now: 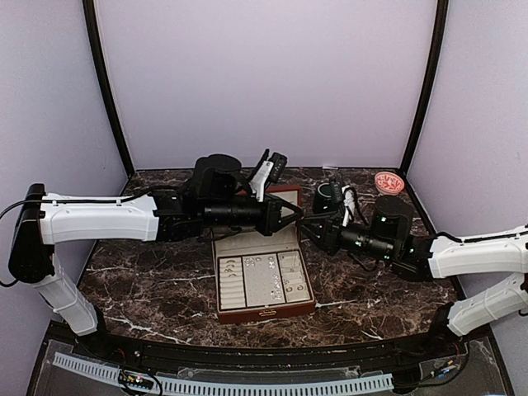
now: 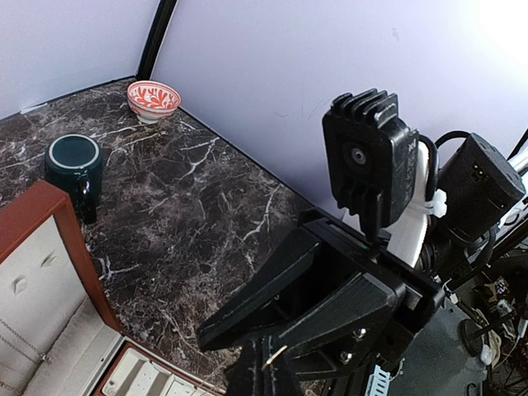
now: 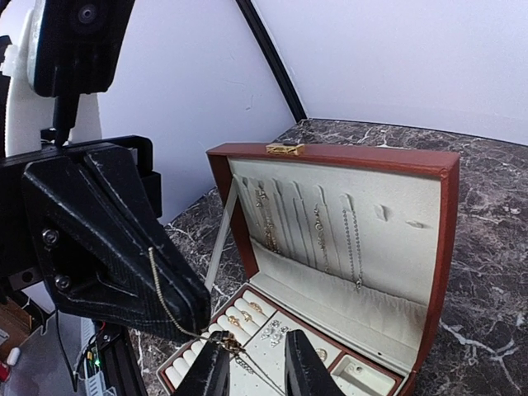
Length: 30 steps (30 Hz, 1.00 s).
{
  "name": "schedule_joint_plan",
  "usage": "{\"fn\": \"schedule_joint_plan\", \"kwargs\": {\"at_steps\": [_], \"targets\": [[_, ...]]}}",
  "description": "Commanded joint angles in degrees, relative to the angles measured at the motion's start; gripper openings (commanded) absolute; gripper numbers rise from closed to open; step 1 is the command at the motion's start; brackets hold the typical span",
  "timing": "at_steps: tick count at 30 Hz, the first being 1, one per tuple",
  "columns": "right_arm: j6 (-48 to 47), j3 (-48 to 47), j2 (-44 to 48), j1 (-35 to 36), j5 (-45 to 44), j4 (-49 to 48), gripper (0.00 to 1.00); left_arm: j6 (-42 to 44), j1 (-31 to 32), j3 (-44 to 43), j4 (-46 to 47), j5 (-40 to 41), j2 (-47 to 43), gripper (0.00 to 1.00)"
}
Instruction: Organize the mixed jewelry
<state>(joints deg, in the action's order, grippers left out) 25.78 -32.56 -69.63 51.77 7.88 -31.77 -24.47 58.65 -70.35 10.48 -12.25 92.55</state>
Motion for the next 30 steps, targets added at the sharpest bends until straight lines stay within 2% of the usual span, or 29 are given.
{"fn": "schedule_joint_plan", "kwargs": {"at_steps": [1, 7, 13, 16, 20, 21, 24, 26, 30], "targets": [[-0.1, -1.2, -0.7, 0.5, -3.0, -5.0, 0.23, -0.3, -0.1, 0.9, 0.1, -0.8, -2.7, 0.00], [0.9, -0.2, -0.5, 0.5, -3.0, -7.2, 0.20, -0.3, -0.1, 1.1, -0.2, -0.1, -3.0, 0.00], [1.0, -1.0, -2.5, 0.5, -0.1, -8.9, 0.25, -0.4, -0.1, 1.0, 0.4, -1.0, -2.6, 0.00], [1.4, -1.0, -3.3, 0.5, 0.3, -10.1, 0.24, -0.2, -0.1, 1.4, 0.8, -0.9, -3.0, 0.00], [2.0, -1.5, -2.7, 0.5, -1.3, -9.2, 0.03, 1.2, -0.1, 3.4, 1.7, 1.1, -4.3, 0.00], [1.8, -1.8, -2.3, 0.5, -1.8, -8.4, 0.00, 1.9, -0.2, 4.2, 1.9, 2.0, -4.9, 0.00], [1.5, -3.5, -1.1, 0.5, -3.7, -5.1, 0.00, 4.0, -0.7, 6.7, 2.8, 3.6, -6.0, 0.01], [0.9, -5.3, -0.8, 0.5, -4.9, -1.9, 0.00, 6.2, -1.0, 8.1, 2.8, 5.0, -6.7, 0.05], [-0.2, -10.2, -1.7, 0.5, -7.9, 5.7, 0.00, 11.1, -1.7, 10.8, 3.3, 7.1, -7.5, 0.28]]}}
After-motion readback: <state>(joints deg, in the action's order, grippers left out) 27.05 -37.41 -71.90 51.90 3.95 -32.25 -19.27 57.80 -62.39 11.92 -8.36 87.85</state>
